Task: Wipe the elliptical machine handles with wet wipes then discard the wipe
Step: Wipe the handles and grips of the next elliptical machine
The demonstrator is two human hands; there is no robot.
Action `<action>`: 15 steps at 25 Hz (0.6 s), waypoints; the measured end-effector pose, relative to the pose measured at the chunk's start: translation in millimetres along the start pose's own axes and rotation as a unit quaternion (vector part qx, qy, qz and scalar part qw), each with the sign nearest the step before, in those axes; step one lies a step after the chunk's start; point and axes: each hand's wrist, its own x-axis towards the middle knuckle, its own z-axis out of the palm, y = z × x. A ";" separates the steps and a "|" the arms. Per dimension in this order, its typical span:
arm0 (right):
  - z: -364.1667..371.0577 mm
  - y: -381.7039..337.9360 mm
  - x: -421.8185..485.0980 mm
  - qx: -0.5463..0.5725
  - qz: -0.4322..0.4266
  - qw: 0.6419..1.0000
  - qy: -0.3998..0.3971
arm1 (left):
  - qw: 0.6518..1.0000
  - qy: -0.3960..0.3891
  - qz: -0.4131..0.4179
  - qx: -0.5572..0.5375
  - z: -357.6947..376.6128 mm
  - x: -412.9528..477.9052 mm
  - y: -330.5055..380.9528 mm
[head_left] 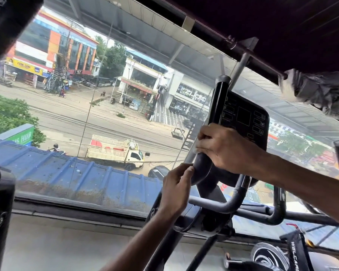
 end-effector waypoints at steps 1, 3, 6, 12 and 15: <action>3.4 -5.3 -1.6 0.004 -0.023 0.999 -0.030 | 1.000 0.000 -0.003 -0.003 -0.6 -0.9 1.0; 3.7 -2.7 -0.9 -0.022 -0.020 0.999 -0.041 | 1.000 0.001 -0.003 -0.004 -0.7 -0.6 -0.6; 1.7 1.0 -1.4 -0.058 0.053 0.997 0.028 | 1.000 -0.002 -0.004 0.002 -1.4 -1.2 -3.9; 14.2 -22.4 -21.9 -0.061 0.009 0.997 0.038 | 1.000 -0.014 0.007 0.002 -3.8 -3.8 -7.5; 22.9 -33.3 -26.9 -0.084 0.024 0.995 0.047 | 1.000 -0.024 0.018 0.004 -5.8 -4.8 -7.8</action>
